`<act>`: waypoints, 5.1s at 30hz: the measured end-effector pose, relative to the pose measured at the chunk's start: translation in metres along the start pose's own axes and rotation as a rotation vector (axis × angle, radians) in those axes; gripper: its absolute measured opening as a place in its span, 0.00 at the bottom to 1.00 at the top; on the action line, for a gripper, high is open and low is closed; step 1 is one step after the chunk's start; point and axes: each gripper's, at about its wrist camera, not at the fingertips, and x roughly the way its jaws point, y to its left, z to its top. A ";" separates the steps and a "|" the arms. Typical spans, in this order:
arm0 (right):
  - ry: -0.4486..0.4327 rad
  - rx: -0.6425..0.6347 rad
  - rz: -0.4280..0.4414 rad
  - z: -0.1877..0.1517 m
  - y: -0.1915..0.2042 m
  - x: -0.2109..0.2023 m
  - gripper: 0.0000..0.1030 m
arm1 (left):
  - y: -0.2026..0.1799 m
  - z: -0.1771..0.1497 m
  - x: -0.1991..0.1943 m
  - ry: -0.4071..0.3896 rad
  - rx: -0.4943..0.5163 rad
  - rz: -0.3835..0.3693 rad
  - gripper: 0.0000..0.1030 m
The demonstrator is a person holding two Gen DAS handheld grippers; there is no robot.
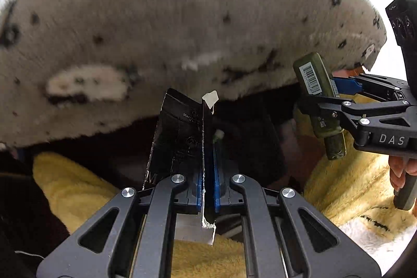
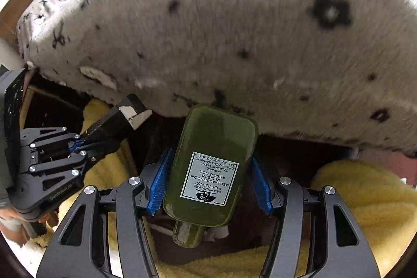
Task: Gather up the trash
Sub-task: 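Carry the dark green bottle and black box down over the bin with both tools, then open both tools to drop the bottle and box into the bin, then move both tools back up over the remaining items on the bed, then grasp the blue wrapper with the right tool and lift it, then grasp the yellow cylinder with the left tool and lift it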
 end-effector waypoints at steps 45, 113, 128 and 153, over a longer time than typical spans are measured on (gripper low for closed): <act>-0.171 0.093 -0.086 0.029 -0.029 -0.064 0.75 | -0.005 0.042 -0.083 -0.177 0.035 0.102 0.83; -0.363 0.018 -0.138 0.271 -0.080 -0.074 0.45 | 0.029 0.275 -0.056 -0.297 0.036 0.188 0.88; -0.390 0.074 -0.160 0.249 -0.142 -0.095 0.44 | 0.010 0.344 -0.012 -0.288 0.030 0.140 0.80; -0.422 0.028 -0.131 0.246 -0.118 -0.111 0.44 | 0.018 0.351 -0.011 -0.280 0.013 0.115 0.52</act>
